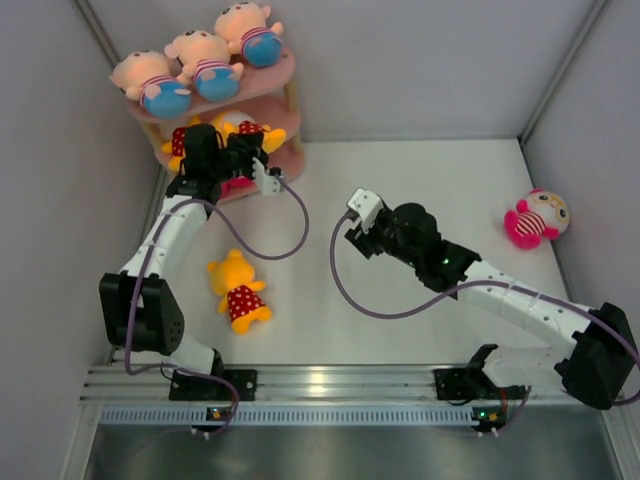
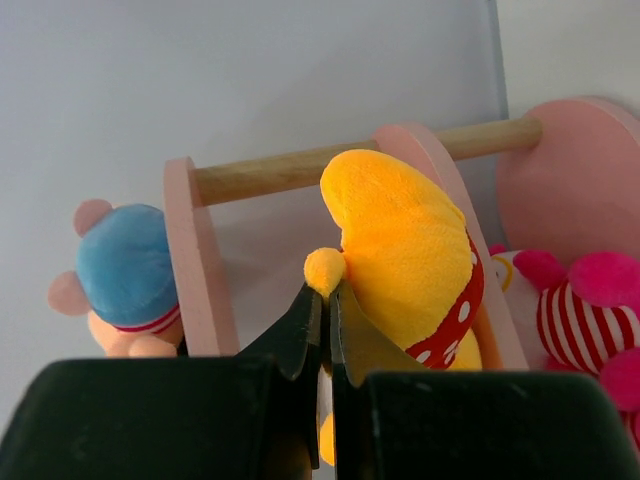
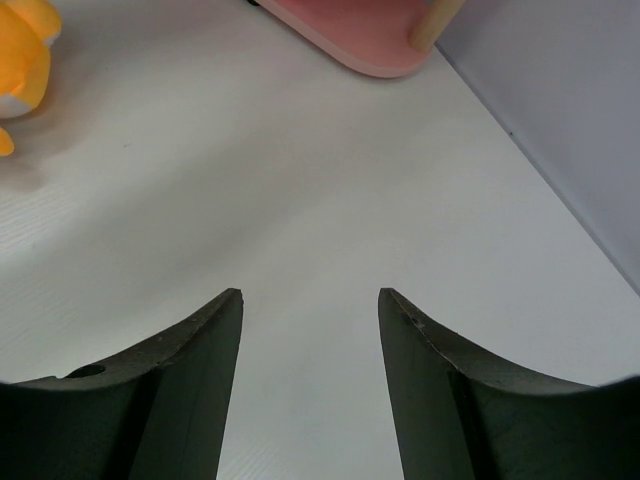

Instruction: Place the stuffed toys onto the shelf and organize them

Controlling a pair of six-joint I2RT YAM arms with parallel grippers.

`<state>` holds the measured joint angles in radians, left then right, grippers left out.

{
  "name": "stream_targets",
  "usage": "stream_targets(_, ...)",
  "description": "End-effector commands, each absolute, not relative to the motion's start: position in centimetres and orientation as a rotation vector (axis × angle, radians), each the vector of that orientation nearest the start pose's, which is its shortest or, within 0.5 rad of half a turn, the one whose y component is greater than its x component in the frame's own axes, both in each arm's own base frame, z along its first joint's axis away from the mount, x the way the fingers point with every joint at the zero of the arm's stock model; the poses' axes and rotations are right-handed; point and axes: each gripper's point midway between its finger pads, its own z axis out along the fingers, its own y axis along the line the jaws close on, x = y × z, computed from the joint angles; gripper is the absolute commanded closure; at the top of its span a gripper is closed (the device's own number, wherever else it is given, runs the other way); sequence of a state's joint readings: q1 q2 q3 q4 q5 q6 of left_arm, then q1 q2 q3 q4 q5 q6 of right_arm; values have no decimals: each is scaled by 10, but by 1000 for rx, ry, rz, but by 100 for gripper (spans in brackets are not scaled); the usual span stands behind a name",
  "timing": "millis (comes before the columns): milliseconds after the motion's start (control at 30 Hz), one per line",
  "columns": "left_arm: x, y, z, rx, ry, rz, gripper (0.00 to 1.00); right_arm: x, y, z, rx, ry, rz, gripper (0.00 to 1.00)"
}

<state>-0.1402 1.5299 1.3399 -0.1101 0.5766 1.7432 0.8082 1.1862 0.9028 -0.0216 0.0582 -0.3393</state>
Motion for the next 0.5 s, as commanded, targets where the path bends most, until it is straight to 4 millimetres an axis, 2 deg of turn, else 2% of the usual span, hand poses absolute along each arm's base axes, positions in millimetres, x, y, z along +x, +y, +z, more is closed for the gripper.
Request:
stream_targets(0, 483, -135, 356, 1622, 685, 552, 100, 301, 281, 246, -971, 1548, 298, 43)
stream_targets(233, 486, -118, 332, 1594, 800, 474, 100, 304, 287, 242, -973, 1552, 314, 43)
stream_targets(367, 495, -109, 329, 1529, 885, 443, 100, 304, 287, 242, -973, 1554, 316, 43)
stream_targets(433, 505, -103, 337, 1482, 908, 445, 100, 303, 287, 241, -973, 1554, 314, 43)
stream_targets(467, 510, -101, 332, 1477, 925, 430, 100, 303, 285, 242, -969, 1554, 312, 43)
